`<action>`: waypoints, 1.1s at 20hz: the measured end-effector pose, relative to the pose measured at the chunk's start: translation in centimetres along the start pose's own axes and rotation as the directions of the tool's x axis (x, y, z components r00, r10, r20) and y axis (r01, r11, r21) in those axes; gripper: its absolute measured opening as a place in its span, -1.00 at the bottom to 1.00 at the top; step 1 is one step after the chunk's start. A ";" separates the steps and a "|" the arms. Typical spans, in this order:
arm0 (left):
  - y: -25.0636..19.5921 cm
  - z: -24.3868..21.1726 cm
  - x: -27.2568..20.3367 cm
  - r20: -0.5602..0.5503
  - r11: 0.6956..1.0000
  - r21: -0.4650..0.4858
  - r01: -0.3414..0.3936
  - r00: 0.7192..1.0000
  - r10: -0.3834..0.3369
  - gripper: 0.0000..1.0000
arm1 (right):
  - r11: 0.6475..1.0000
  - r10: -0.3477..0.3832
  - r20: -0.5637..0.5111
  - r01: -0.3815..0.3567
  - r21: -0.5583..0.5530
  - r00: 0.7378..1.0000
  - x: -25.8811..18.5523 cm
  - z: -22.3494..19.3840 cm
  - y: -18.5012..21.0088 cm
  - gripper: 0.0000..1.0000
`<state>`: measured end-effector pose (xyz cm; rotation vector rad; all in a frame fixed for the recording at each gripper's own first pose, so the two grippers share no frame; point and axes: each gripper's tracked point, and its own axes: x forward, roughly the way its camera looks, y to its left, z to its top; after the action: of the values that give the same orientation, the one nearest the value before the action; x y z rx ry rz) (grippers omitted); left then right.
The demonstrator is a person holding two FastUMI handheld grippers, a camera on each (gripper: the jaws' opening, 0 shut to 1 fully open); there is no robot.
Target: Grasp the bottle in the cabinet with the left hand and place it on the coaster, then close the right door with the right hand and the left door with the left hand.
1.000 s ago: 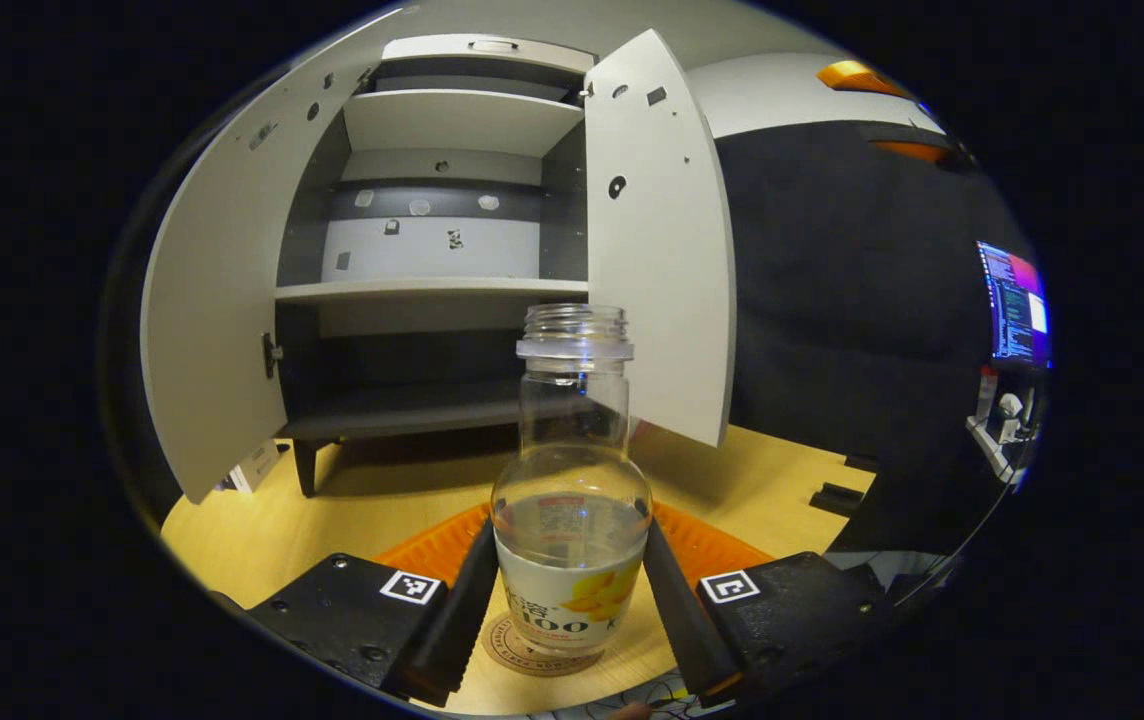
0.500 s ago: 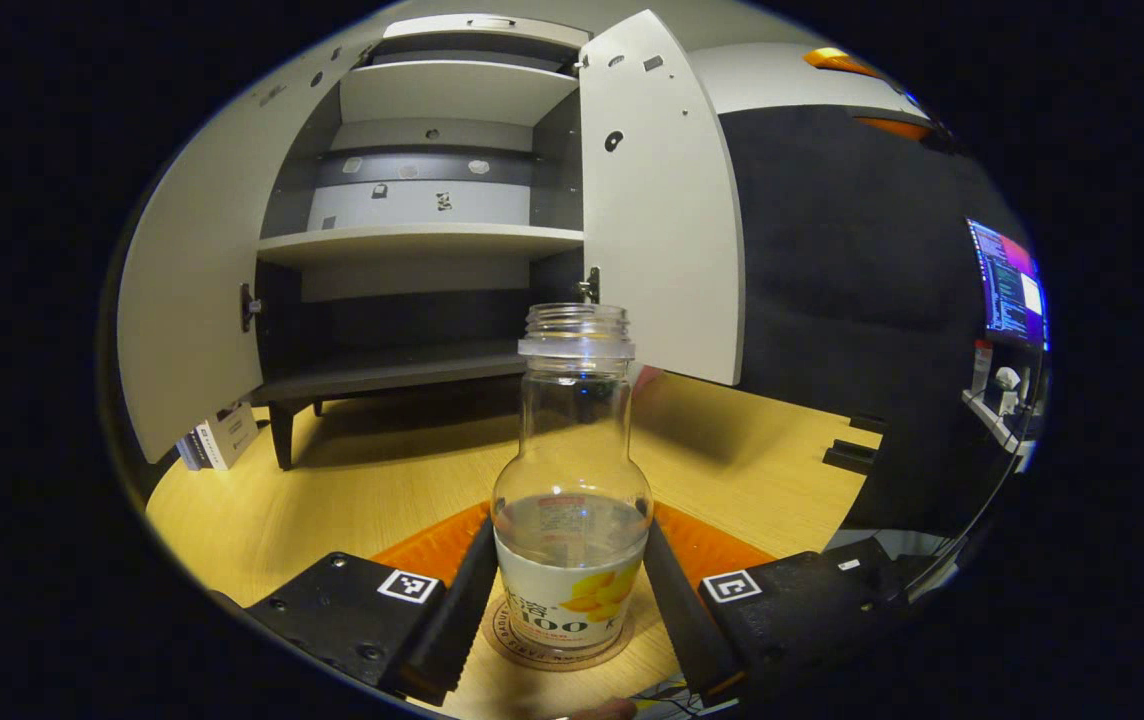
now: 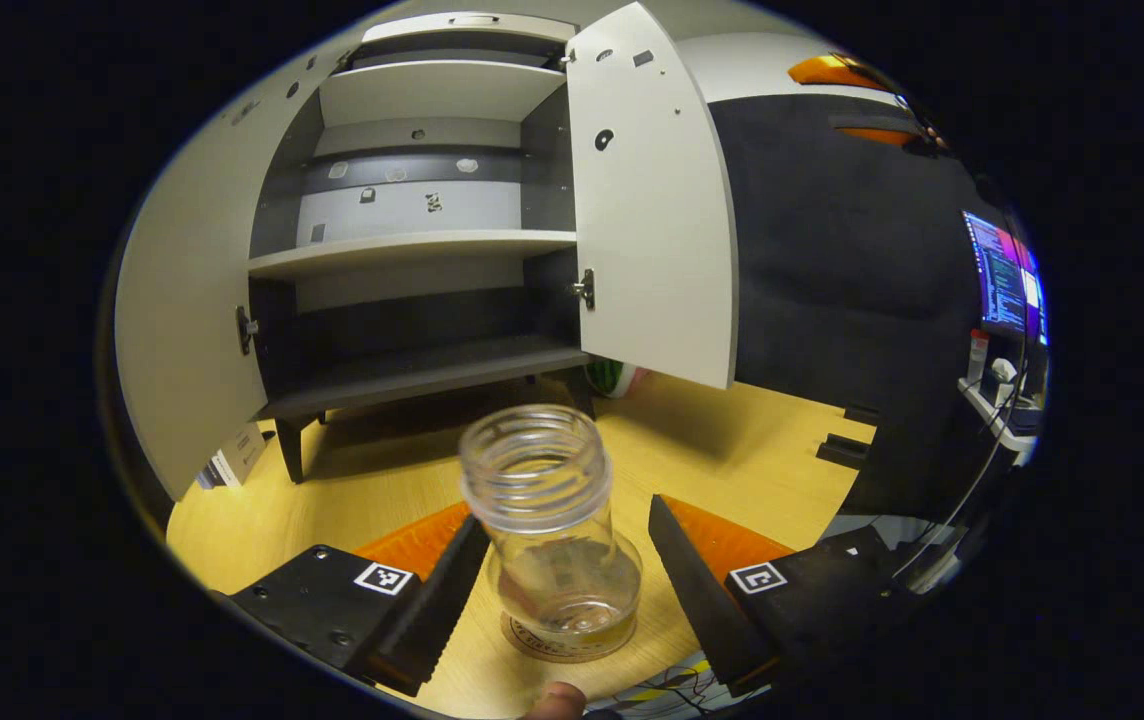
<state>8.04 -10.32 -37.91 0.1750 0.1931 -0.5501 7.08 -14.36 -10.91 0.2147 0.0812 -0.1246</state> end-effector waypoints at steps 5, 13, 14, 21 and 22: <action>0.5 6.3 -3.0 0.055 0.999 -0.008 0.034 0.998 -0.034 0.98 | 0.997 -0.051 0.040 0.053 -0.053 0.998 1.2 3.0 -3.9 0.92; 3.0 16.7 -9.1 0.125 0.998 -0.036 0.044 0.991 -0.039 0.97 | 0.983 -0.182 0.069 0.180 0.027 0.981 7.6 8.9 -13.1 0.91; 3.5 17.7 -10.0 0.132 0.998 -0.044 0.038 0.991 -0.031 0.97 | 0.981 -0.191 0.072 0.187 0.048 0.979 8.8 9.7 -13.9 0.91; 9.5 22.0 -15.4 0.134 0.988 -0.090 -0.122 0.982 0.134 0.98 | 0.980 -0.194 0.033 0.195 -0.035 0.981 15.4 10.3 -15.5 0.91; 10.3 22.3 -16.3 0.142 0.984 -0.099 -0.146 0.977 0.159 0.97 | 0.982 -0.180 0.014 0.181 -0.052 0.983 15.8 9.5 -14.4 0.91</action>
<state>2.88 1.64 -11.48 0.0616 0.0571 -0.3984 21.44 -32.23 -6.08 0.1530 0.0945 -0.3040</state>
